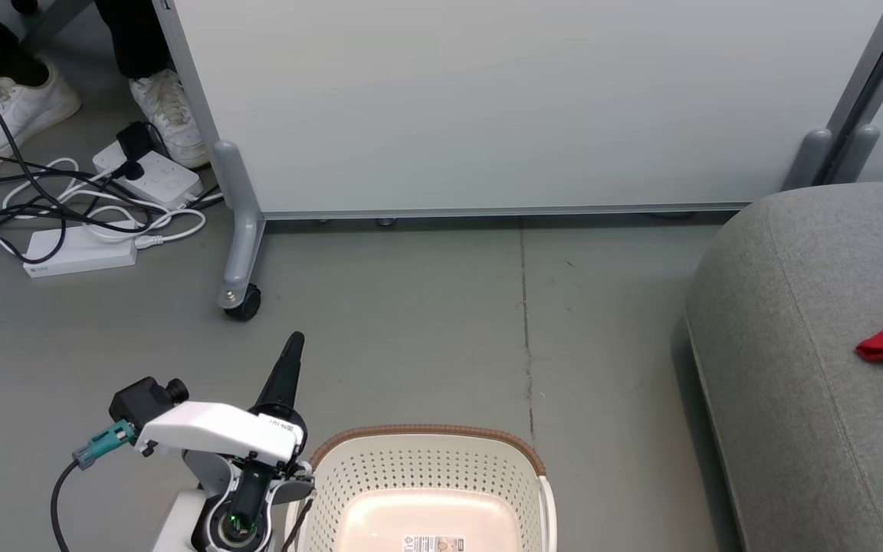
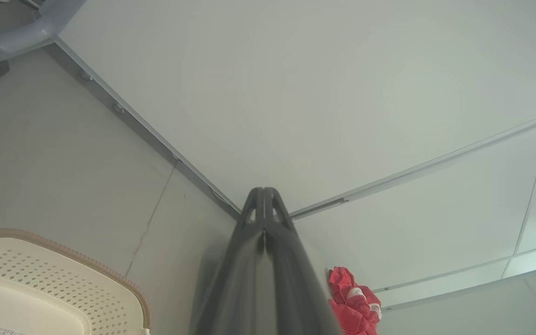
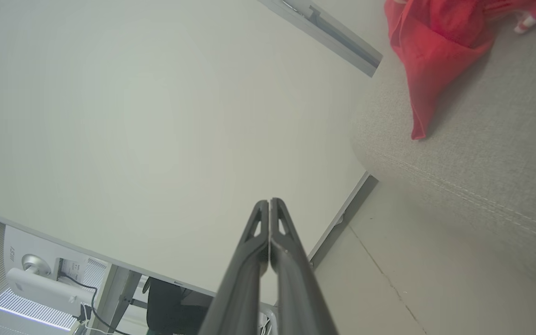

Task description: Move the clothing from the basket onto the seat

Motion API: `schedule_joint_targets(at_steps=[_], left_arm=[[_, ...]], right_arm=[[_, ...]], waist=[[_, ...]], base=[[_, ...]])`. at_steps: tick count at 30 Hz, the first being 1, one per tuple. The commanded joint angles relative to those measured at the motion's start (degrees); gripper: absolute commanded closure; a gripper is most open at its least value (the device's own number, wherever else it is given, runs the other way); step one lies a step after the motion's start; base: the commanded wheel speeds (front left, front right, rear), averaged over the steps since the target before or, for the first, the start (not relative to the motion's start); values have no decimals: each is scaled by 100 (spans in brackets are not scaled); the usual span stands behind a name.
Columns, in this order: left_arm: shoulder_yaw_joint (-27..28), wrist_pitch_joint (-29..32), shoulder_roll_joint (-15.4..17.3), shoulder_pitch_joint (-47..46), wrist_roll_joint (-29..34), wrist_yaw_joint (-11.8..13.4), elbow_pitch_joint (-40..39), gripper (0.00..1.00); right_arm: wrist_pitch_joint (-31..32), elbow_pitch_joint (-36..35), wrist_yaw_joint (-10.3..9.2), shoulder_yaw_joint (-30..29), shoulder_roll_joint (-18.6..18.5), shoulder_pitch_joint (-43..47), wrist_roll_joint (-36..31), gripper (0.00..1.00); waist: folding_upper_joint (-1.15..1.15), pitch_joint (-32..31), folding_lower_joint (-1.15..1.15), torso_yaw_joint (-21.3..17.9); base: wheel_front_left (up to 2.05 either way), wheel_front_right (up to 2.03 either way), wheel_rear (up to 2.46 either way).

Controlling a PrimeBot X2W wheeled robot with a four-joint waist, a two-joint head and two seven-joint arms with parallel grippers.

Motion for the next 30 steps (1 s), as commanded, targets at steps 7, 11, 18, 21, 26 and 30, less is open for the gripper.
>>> schedule_joint_targets(at_steps=[7,11,18,21,26,30], left_arm=[[43,141,18,-341,-539,-97,98,100],[47,195,19,-426,-745,-126,146,100],[53,301,20,-537,-1095,-175,244,100],[55,323,22,-579,-1195,-180,271,100],[60,395,22,-654,-1426,-205,334,100],[63,446,22,-739,-1612,-227,378,100]], right_arm=[[82,-115,11,-98,-50,30,574,100],[118,-138,12,-128,-55,48,793,100],[163,-181,12,-164,-65,77,1168,100],[180,-189,12,-175,-68,82,1276,100],[199,-205,12,-204,-77,95,1523,100],[229,-224,13,-226,-83,97,1723,100]], waist=[[0,2,0,-45],[0,3,0,-66],[0,5,0,-103],[0,5,0,-114],[0,6,0,-141],[0,7,0,-162]], base=[[0,0,0],[0,0,0],[0,0,0],[0,0,0],[0,0,0],[0,0,0]])
